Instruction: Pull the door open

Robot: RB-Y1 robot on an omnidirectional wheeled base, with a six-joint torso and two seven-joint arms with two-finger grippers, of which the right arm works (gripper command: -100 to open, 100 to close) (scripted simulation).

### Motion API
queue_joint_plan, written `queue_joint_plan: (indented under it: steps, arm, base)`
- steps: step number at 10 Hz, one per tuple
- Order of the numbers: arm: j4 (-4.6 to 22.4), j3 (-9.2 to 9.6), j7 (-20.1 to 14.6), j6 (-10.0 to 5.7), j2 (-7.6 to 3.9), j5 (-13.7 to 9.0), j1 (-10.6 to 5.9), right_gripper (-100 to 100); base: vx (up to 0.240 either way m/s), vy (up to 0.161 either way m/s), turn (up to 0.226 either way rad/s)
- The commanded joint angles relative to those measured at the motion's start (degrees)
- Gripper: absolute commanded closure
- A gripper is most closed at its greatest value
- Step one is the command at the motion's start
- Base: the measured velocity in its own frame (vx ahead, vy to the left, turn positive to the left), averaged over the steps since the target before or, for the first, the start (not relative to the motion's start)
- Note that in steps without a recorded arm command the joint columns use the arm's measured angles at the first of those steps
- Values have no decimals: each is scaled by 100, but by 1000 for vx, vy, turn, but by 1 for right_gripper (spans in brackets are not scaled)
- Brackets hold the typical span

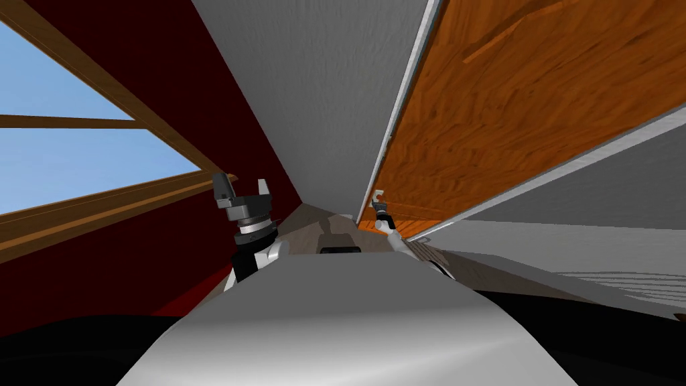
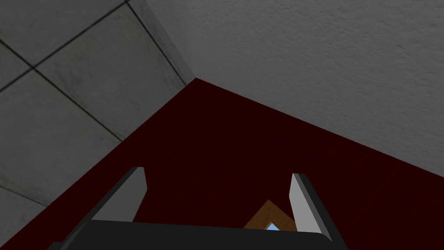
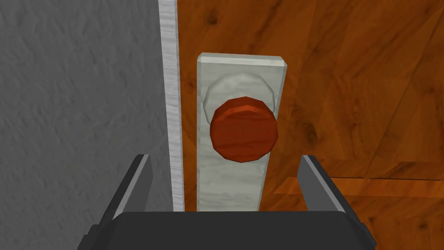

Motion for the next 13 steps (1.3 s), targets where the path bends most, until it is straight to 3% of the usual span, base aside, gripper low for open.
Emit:
queue_joint_plan:
  steps: [1, 3, 5, 6, 11, 12, 13]
  arm:
    - [8, -81, -120, 21, -181, -55, 25, -100]
    - [60, -144, -287, -25, -389, -105, 75, -100]
    - [-50, -187, -191, 55, -346, -114, 108, -100]
    - [-50, -187, -191, 55, -346, -114, 108, 100]
    - [-50, -187, -191, 55, -346, -114, 108, 100]
    - [-106, -87, -294, 48, -437, -126, 167, 100]
    - [-122, -61, -319, 45, -457, -129, 180, 100]
  base:
    - [160, 0, 127]
    - [147, 9, 115]
    - [69, -9, 16]
    - [-2, -1, -18]
    - [-7, -2, 2]
    - [-149, -39, 123]
    - [-221, -67, 135]
